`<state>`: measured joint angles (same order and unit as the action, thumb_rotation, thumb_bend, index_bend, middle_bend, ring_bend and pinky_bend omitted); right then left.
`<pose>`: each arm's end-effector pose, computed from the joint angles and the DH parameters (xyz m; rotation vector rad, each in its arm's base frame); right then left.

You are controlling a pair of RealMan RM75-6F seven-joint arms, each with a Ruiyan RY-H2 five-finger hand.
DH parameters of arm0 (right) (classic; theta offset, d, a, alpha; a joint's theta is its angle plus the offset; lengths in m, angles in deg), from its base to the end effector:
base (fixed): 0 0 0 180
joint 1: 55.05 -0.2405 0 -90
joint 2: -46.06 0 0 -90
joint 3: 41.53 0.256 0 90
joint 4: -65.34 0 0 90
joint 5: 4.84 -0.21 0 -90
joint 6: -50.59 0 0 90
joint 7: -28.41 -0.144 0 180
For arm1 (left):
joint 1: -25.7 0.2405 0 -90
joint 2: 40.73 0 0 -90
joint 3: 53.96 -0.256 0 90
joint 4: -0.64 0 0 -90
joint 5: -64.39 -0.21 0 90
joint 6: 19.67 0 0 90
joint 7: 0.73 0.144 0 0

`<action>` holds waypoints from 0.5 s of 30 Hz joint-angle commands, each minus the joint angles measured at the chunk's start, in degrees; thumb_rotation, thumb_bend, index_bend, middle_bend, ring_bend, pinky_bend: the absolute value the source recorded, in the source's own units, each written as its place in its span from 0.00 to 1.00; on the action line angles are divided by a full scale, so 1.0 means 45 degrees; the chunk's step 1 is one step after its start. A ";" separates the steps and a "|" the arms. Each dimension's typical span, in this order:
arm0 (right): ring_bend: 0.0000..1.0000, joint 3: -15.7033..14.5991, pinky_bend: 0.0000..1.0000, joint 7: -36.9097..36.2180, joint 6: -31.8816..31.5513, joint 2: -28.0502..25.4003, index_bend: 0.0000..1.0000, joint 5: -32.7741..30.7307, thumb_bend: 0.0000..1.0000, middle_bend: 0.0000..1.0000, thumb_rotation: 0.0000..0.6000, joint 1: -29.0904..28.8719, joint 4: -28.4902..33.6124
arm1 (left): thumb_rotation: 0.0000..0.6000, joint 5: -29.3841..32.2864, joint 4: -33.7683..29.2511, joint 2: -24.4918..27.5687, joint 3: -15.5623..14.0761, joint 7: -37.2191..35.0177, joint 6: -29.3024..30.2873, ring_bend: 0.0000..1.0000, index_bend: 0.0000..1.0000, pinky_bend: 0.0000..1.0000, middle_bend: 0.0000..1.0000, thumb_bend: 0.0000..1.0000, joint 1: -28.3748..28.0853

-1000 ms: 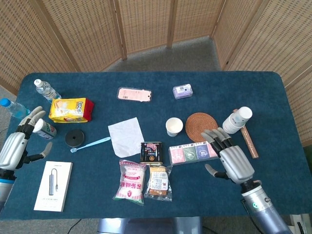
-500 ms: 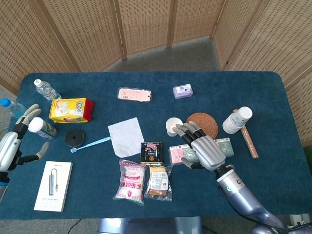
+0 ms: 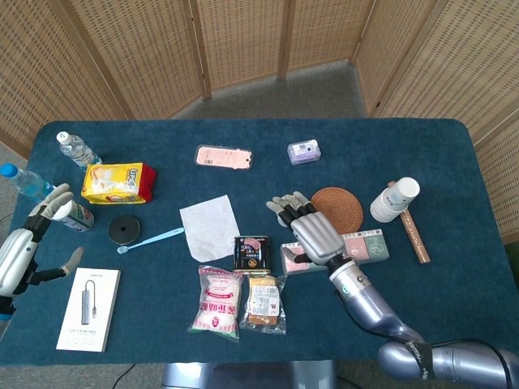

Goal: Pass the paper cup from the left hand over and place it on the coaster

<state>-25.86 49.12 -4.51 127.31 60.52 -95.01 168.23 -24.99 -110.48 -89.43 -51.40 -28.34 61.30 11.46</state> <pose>-0.0930 -0.3171 0.0238 1.8926 -1.0166 1.1372 -0.2241 0.2135 0.1966 -1.3987 -1.2836 -1.3879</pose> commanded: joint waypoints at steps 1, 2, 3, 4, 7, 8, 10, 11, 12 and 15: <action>0.00 0.0075 0.00 0.0513 0.0112 0.0576 0.00 -0.0672 0.36 0.00 1.00 -0.0473 -0.0800 | 1.00 -0.0089 -0.0225 0.0336 -0.0292 0.0374 -0.0419 0.00 0.00 0.00 0.00 0.46 0.0051; 0.00 0.0080 0.00 0.0614 0.0130 0.0680 0.00 -0.0843 0.36 0.00 1.00 -0.0567 -0.0988 | 1.00 -0.0110 -0.0283 0.0459 -0.0364 0.0542 -0.0539 0.00 0.00 0.00 0.00 0.46 0.0056; 0.00 0.0081 0.00 0.0736 0.0152 0.0811 0.00 -0.1055 0.36 0.00 1.00 -0.0686 -0.1222 | 1.00 -0.0101 -0.0355 0.0589 -0.0433 0.0780 -0.0632 0.00 0.00 0.00 0.00 0.46 0.0084; 0.00 0.0081 0.00 0.0805 0.0166 0.0908 0.00 -0.1195 0.36 0.00 1.00 -0.0768 -0.1389 | 1.00 -0.0073 -0.0419 0.0690 -0.0487 0.0995 -0.0698 0.00 0.00 0.00 0.00 0.46 0.0114; 0.00 0.0052 0.00 0.0977 0.0206 0.1238 0.00 -0.1544 0.36 0.00 1.00 -0.1022 -0.1957 | 1.00 0.0047 -0.0688 0.1014 -0.0659 0.1936 -0.0884 0.00 0.00 0.00 0.00 0.46 0.0230; 0.00 0.0038 0.00 0.1016 0.0225 0.1339 0.00 -0.1639 0.36 0.00 1.00 -0.1092 -0.2134 | 1.00 0.0077 -0.0755 0.1040 -0.0697 0.2278 -0.0900 0.00 0.00 0.00 0.00 0.46 0.0273; 0.00 0.0000 0.00 0.1162 0.0321 0.1537 0.00 -0.1986 0.36 0.00 1.00 -0.1259 -0.2515 | 1.00 0.0117 -0.0873 0.1040 -0.0836 0.3315 -0.0999 0.00 0.00 0.00 0.00 0.46 0.0371; 0.00 -0.0012 0.00 0.1232 0.0341 0.1618 0.00 -0.2101 0.36 0.00 1.00 -0.1332 -0.2668 | 1.00 0.0127 -0.0921 0.1052 -0.0921 0.3817 -0.1082 0.00 0.00 0.00 0.00 0.46 0.0410; 0.00 -0.0044 0.00 0.1311 0.0360 0.1732 0.00 -0.2219 0.36 0.00 1.00 -0.1417 -0.2865 | 1.00 0.0175 -0.1026 0.1069 -0.1019 0.4448 -0.1171 0.00 0.00 0.00 0.00 0.46 0.0468; 0.00 -0.0142 0.00 0.1393 0.0475 0.2008 0.00 -0.2447 0.36 0.00 1.00 -0.1604 -0.3329 | 1.00 0.0266 -0.1371 0.1018 -0.1161 0.5462 -0.1245 0.00 0.00 0.00 0.00 0.46 0.0603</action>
<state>-26.15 54.92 -2.83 135.42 50.19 -101.49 154.47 -24.37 -114.83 -85.05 -55.43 -8.64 56.63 13.27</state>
